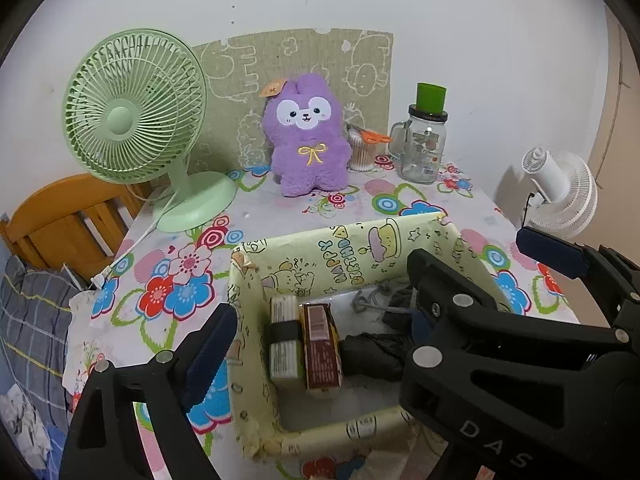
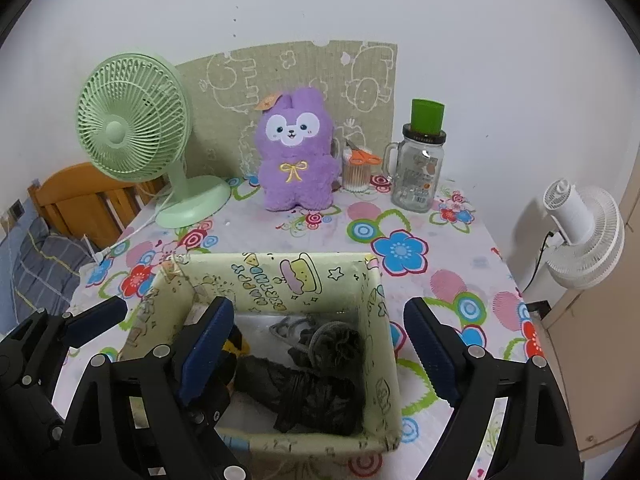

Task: Organize soft objects
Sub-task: 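Lower both items into the basket and open both grippers, then withdraw both grippers from the basket toward the loose items, then grasp the white tissue roll with the left gripper while the right gripper grasps the clear straw bag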

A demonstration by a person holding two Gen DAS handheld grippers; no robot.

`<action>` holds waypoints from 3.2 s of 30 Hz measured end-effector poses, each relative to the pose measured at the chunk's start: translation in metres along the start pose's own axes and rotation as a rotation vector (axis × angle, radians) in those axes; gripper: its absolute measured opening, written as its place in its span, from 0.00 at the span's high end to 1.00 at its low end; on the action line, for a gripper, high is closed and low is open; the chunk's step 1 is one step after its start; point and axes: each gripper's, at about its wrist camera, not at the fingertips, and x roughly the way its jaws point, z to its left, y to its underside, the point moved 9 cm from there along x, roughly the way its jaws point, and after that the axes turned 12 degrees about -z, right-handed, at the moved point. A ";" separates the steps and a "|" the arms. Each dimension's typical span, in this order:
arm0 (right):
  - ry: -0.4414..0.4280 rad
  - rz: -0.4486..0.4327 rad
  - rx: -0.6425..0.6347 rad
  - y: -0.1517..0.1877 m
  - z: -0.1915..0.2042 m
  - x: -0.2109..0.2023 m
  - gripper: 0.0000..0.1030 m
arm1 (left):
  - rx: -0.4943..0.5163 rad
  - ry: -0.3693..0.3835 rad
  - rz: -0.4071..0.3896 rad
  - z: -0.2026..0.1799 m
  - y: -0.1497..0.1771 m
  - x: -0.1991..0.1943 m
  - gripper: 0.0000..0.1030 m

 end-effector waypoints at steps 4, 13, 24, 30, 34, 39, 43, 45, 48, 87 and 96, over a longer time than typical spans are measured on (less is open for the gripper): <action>-0.006 -0.014 0.002 0.000 0.002 -0.014 0.13 | 0.004 -0.003 -0.014 -0.002 0.000 -0.013 0.11; -0.011 -0.046 -0.007 -0.002 0.006 -0.045 0.12 | -0.001 -0.002 -0.042 -0.003 0.000 -0.041 0.10; -0.027 -0.063 -0.009 0.000 0.012 -0.075 0.12 | 0.006 -0.012 -0.075 -0.003 0.005 -0.072 0.08; -0.029 -0.076 -0.009 0.005 0.014 -0.089 0.12 | 0.008 -0.010 -0.086 -0.004 0.009 -0.084 0.08; -0.033 -0.078 -0.006 0.009 0.015 -0.097 0.12 | 0.008 -0.008 -0.089 -0.004 0.014 -0.091 0.07; -0.035 -0.083 -0.005 0.014 0.016 -0.106 0.12 | 0.006 -0.003 -0.091 -0.005 0.021 -0.099 0.07; -0.033 -0.084 -0.009 0.020 0.018 -0.113 0.12 | 0.002 0.004 -0.091 -0.005 0.026 -0.104 0.07; -0.033 -0.086 -0.010 0.022 0.018 -0.116 0.12 | -0.001 0.008 -0.090 -0.006 0.028 -0.106 0.07; -0.033 -0.085 -0.002 0.026 0.017 -0.120 0.12 | 0.004 0.013 -0.089 -0.008 0.033 -0.110 0.07; 0.017 0.063 0.012 0.108 0.004 -0.086 0.12 | 0.000 0.053 0.039 -0.017 0.108 -0.064 0.25; 0.023 0.105 0.014 0.121 -0.003 -0.067 0.12 | 0.009 0.068 0.083 -0.024 0.118 -0.039 0.32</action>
